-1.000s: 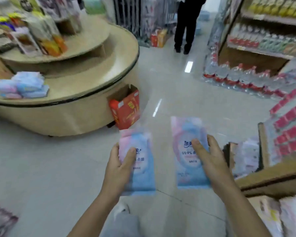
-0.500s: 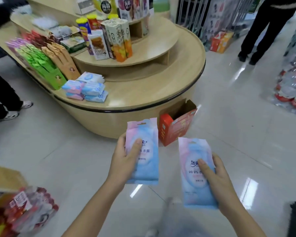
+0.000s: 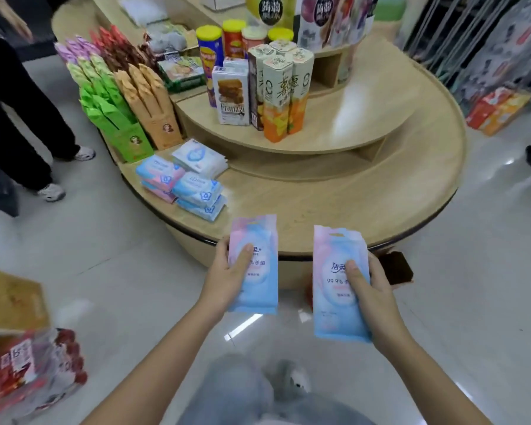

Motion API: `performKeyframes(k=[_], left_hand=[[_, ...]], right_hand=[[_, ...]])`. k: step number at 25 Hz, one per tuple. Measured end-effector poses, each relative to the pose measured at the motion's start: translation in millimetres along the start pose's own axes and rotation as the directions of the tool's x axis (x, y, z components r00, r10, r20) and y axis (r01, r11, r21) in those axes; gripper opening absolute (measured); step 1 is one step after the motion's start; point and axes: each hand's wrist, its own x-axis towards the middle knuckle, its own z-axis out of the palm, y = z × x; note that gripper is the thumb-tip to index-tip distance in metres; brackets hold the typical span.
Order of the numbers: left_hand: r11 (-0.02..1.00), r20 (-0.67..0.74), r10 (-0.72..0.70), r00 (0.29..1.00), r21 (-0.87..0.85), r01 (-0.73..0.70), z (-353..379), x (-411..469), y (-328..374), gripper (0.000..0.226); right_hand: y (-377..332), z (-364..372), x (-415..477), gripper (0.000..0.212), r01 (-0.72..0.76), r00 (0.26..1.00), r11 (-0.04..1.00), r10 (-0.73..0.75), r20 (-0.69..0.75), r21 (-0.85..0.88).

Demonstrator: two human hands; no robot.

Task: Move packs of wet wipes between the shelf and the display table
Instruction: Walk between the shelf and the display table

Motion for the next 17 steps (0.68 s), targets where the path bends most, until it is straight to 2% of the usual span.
performKeyframes(k=[4, 9, 12, 17], left_hand=[[0.998, -0.014, -0.057, 0.998, 0.037, 0.057, -5, 113, 4, 0.029], [0.965, 0.084, -0.076, 0.994, 0.257, 0.052, -5, 255, 3, 0.044], [0.940, 0.087, -0.139, 0.987, 0.326, 0.104, 5, 314, -15, 0.052], [0.895, 0.062, -0.253, 0.966, 0.395, 0.209, 26, 358, -46, 0.057]], right_hand=[[-11, 62, 91, 0.021, -0.042, 0.999, 0.999, 0.042, 0.013, 0.000], [-8, 140, 183, 0.021, -0.098, 0.991, 0.993, 0.103, -0.080, 0.062], [-1, 166, 229, 0.023, -0.121, 0.985, 0.991, 0.126, -0.116, 0.052], [34, 175, 283, 0.031, -0.179, 0.968, 0.983, 0.183, -0.174, 0.040]])
